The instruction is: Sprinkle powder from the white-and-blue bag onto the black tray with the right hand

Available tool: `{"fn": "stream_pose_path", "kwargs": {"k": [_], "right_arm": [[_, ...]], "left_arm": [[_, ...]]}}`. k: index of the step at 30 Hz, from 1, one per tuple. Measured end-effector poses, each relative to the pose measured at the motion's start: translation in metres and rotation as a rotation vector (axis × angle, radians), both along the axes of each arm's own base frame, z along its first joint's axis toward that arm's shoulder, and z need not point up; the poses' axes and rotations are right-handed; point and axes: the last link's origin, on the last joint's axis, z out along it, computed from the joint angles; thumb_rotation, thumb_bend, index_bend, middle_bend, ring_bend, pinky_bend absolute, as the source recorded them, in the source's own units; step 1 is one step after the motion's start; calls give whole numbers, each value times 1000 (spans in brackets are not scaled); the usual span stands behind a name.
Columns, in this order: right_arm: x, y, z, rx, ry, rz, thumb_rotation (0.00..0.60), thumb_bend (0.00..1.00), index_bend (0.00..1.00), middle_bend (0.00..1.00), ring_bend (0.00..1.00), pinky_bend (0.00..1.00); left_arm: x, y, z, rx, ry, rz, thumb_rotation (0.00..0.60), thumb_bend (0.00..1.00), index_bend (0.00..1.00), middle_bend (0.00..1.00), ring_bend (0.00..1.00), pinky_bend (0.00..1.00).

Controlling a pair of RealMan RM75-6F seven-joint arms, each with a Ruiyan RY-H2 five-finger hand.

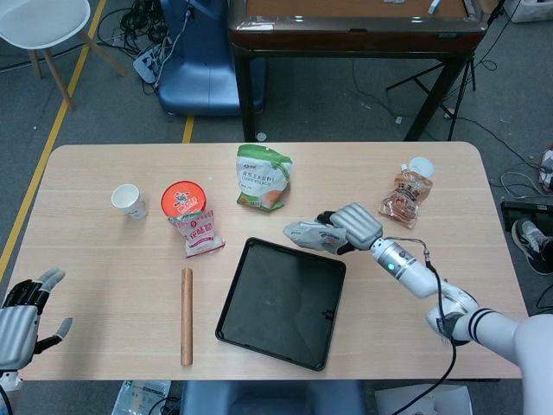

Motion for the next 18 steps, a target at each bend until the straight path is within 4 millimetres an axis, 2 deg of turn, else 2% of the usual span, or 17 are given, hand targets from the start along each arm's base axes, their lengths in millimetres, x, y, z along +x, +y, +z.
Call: {"fn": "stream_pose_path", "kwargs": {"k": [9, 18], "right_arm": [[14, 13, 26, -108, 323, 209, 600, 924, 814, 772, 720, 797], [29, 15, 29, -190, 564, 357, 600, 925, 831, 779, 726, 797]], "left_arm": [[-1, -2, 0, 5, -11, -6, 600, 270, 162, 145, 193, 108], [-3, -5, 3, 16, -21, -8, 600, 270, 162, 145, 193, 107]]}}
